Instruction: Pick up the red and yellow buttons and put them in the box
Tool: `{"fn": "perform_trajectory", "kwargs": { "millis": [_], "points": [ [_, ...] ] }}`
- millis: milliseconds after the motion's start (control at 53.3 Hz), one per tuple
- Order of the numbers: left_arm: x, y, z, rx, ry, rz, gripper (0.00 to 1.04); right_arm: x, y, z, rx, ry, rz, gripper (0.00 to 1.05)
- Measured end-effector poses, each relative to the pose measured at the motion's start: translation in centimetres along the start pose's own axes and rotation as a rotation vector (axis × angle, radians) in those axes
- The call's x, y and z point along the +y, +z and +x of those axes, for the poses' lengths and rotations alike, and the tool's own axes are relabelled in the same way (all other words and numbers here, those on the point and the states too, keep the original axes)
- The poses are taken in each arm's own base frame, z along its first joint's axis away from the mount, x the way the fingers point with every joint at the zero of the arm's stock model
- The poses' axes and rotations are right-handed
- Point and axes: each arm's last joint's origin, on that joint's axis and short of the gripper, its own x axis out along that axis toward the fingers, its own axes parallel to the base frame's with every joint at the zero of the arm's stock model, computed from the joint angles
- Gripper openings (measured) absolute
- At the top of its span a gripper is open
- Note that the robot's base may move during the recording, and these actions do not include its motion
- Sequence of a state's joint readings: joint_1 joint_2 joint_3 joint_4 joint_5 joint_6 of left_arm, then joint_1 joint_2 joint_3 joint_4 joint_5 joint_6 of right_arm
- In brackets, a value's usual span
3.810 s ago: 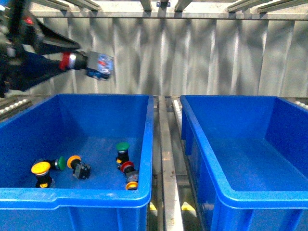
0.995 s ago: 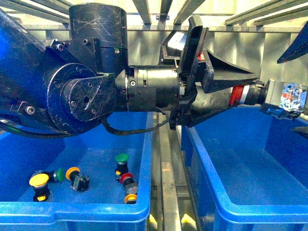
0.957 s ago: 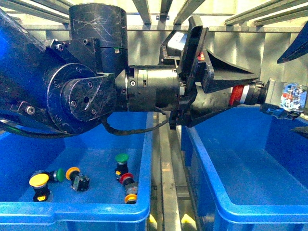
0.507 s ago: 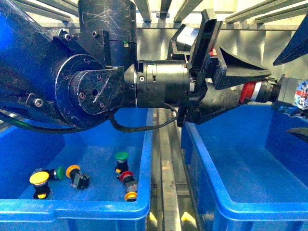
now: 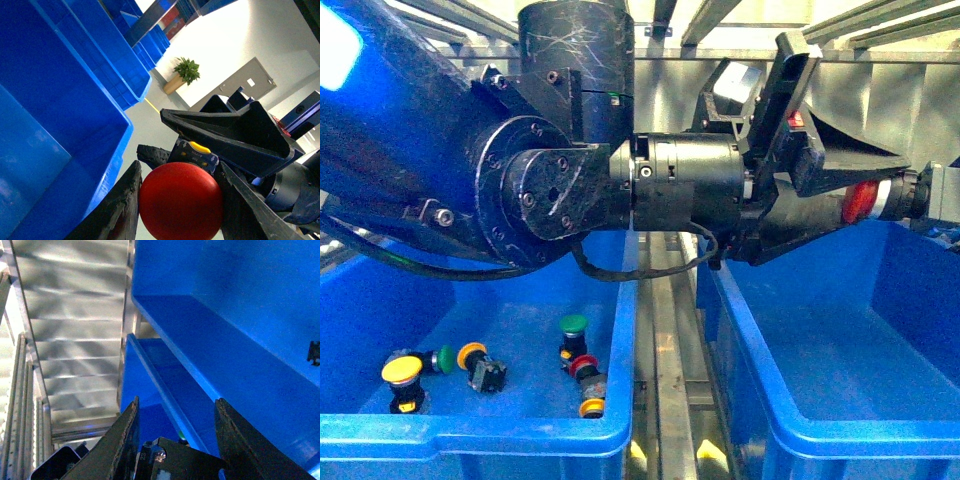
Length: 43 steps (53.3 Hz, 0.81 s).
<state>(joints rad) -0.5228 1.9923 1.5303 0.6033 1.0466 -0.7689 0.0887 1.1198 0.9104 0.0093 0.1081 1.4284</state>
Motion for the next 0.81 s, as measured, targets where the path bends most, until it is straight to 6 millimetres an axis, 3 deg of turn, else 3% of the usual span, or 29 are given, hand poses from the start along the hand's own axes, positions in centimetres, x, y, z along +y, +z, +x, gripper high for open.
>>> {"fn": "perform_trajectory", "kwargs": {
  "millis": [244, 638, 807],
  "points": [
    [0.1, -0.1, 1.3, 0.001, 0.008, 0.018, 0.34, -0.3, 1.6, 0.1, -0.007, -0.001, 0.014, 0.36],
    [0.2, 0.6, 0.9, -0.078, 0.063, 0.049, 0.97, -1.2, 3.0, 0.5, -0.043, 0.004, 0.031, 0.36],
    [0.5, 1.7, -0.5, -0.148, 0.122, 0.063, 0.97, -2.4, 3.2, 1.4, -0.051, -0.017, 0.029, 0.35]
  ]
}}
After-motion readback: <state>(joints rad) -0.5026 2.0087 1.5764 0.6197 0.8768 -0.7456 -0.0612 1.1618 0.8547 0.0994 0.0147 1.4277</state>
